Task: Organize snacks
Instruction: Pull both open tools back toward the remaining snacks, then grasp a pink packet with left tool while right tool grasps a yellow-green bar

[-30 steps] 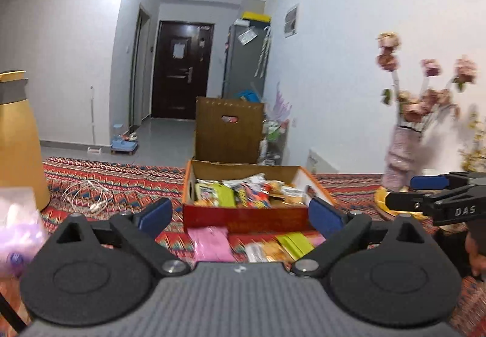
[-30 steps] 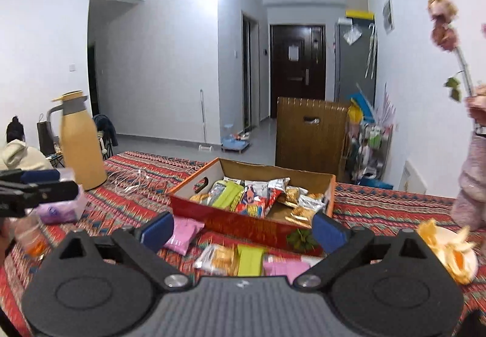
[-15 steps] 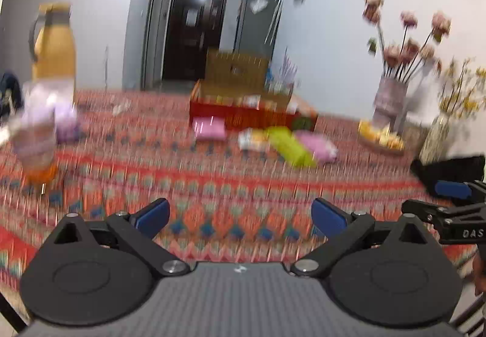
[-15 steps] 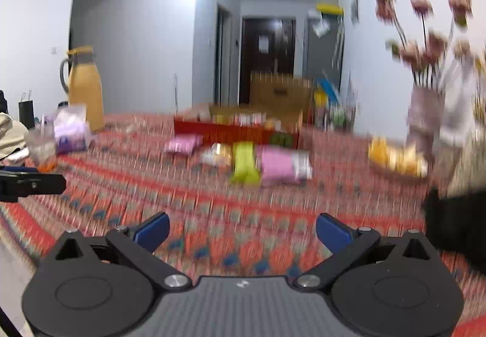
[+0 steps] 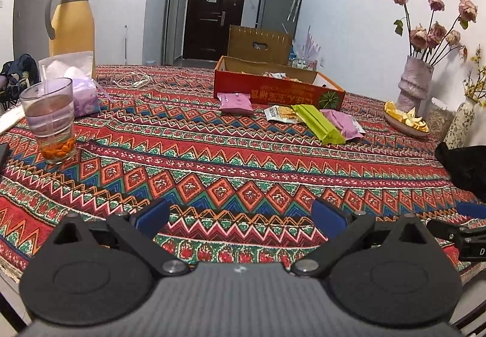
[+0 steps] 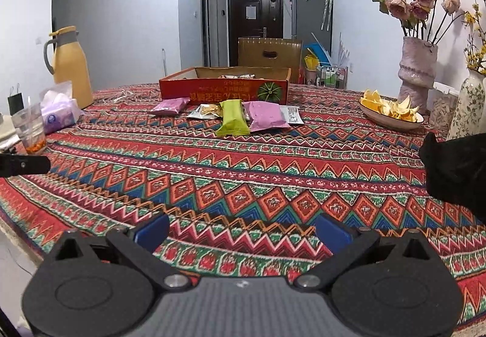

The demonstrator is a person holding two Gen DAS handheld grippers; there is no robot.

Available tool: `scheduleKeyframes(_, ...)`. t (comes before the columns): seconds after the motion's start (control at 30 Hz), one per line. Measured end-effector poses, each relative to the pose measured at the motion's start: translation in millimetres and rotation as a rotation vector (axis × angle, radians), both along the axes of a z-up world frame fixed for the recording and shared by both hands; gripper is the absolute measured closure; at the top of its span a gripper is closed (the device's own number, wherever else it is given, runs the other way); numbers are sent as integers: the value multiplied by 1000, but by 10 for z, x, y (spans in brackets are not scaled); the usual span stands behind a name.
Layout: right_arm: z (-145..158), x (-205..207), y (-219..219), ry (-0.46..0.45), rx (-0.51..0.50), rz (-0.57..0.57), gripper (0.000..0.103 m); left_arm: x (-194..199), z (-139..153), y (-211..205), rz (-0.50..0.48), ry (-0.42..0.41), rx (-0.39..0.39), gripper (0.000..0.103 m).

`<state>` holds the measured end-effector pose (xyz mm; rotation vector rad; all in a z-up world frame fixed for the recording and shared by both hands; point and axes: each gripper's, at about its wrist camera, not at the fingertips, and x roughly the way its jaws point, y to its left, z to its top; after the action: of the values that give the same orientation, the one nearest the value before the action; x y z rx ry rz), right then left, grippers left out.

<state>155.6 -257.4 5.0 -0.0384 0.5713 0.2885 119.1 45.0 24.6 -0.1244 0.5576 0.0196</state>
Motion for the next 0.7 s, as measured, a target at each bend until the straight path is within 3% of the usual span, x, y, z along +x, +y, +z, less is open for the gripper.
scheduleKeyframes(0.3, 178, 613, 42, -26, -32, 21, 0, 622, 199, 56, -23, -37, 7, 2)
scheduleKeyframes(0.57, 495, 1466, 166, -92, -22, 91, 6, 1685, 366, 93, -64, -84, 20, 2)
scheduleKeyframes(0.7, 492, 1914, 343, -79, -11, 146, 16, 2366, 232, 137, -77, -13, 13, 2)
